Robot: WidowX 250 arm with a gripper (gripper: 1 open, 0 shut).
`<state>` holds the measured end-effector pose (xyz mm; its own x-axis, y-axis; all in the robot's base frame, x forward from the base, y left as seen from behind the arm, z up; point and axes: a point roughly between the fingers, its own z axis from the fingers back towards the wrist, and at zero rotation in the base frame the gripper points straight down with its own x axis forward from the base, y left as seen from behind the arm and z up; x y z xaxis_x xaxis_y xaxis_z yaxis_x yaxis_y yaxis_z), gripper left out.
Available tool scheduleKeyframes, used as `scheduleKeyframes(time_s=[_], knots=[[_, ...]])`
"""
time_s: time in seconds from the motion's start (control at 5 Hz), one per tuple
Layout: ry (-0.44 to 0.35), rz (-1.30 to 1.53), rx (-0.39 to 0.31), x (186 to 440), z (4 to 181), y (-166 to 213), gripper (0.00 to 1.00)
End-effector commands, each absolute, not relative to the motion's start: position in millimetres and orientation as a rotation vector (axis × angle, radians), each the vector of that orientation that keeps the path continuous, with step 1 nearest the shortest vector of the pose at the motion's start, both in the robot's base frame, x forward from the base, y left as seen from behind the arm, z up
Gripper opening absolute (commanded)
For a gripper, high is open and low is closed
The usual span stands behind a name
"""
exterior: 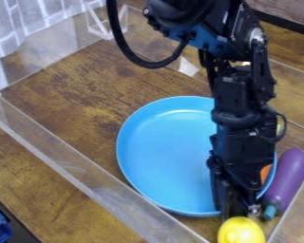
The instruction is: Remove the lemon from the blue tray and put it on the table
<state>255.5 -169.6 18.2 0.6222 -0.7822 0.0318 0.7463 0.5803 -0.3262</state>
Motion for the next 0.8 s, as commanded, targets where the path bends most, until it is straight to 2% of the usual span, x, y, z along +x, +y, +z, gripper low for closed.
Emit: scheduleKeyframes(time_s=[0.0, 0.6], knots=[[0.186, -0.922, -0.322, 246.0, 4.4, -169.4, 0.00], [0.206, -0.931, -0.317, 246.8, 5.8, -167.2, 0.00]])
